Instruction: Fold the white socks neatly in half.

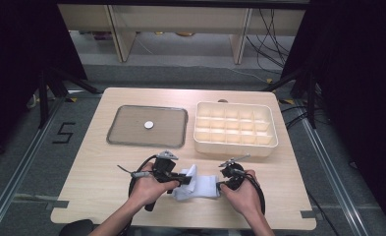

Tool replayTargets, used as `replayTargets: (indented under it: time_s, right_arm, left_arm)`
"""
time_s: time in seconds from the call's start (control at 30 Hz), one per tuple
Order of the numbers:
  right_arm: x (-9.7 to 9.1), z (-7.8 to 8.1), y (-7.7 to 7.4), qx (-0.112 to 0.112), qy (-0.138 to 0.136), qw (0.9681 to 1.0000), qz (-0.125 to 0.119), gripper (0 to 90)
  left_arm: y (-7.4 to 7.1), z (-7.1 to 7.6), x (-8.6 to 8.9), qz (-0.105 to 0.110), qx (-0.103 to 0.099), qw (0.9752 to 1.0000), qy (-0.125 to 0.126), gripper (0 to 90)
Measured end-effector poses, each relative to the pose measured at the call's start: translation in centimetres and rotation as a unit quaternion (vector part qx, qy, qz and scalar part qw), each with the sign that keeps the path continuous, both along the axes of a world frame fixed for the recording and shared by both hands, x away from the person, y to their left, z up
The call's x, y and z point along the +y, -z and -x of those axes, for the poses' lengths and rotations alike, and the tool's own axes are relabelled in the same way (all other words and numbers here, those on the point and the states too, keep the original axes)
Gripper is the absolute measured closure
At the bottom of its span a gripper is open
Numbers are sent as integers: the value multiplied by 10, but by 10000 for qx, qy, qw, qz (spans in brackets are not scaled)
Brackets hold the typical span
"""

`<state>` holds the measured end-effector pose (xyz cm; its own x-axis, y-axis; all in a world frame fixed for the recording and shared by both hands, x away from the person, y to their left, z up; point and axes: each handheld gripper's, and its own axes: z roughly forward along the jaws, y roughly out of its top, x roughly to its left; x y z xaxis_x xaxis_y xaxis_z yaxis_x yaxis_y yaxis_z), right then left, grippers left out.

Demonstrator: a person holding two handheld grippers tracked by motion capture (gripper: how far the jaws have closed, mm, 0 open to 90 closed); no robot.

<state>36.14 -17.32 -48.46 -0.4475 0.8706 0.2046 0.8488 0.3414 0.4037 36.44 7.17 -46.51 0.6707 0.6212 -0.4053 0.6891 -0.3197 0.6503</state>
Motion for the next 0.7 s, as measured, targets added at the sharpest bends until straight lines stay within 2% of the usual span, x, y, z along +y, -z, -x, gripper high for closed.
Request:
replayTargets:
  time_s: [0.03, 0.07, 0.1, 0.13, 0.2, 0.27, 0.5, 0.53, 0.6, 0.63, 0.7]
  right_arm:
    - [-1, 0, 0, -9, -28, 10000, 32, 900]
    - [-1, 0, 0, -19, -44, 10000, 55, 900]
    - [-1, -1, 1, -54, -78, 9999, 46, 900]
    - [0, -1, 1, -51, -83, 9999, 24, 900]
    - [3, 0, 0, -27, 26, 10000, -72, 900]
    - [3, 0, 0, -29, 1, 10000, -59, 900]
    - [4, 2, 0, -32, -6, 10000, -58, 900]
    - [4, 2, 0, -43, -36, 10000, -75, 900]
    - [3, 0, 1, -92, -157, 9998, -90, 900]
    - [4, 1, 1, -77, -71, 9999, -110, 900]
    - [4, 2, 0, -77, -124, 9998, -138, 900]
  left_arm:
    - [2, -3, 0, 10, -181, 9998, 121, 815]
    - [3, -2, -1, 18, -118, 9999, 90, 815]
    - [3, -3, -2, -32, -196, 9997, 125, 815]
    - [3, -1, -2, -38, 8, 10000, 33, 815]
    - [3, -1, -4, -49, -26, 10000, -6, 814]
    - [4, -2, -4, -118, -10, 9999, 27, 814]
    - [8, -3, -6, -149, 28, 9999, 26, 814]
    - [9, -2, -7, -141, -1, 9999, -41, 813]
    - [10, -3, -6, -184, 65, 9998, 50, 812]
    - [11, -3, -7, -172, 88, 9998, 24, 812]
    - [12, -4, -8, -193, 46, 9998, 18, 812]
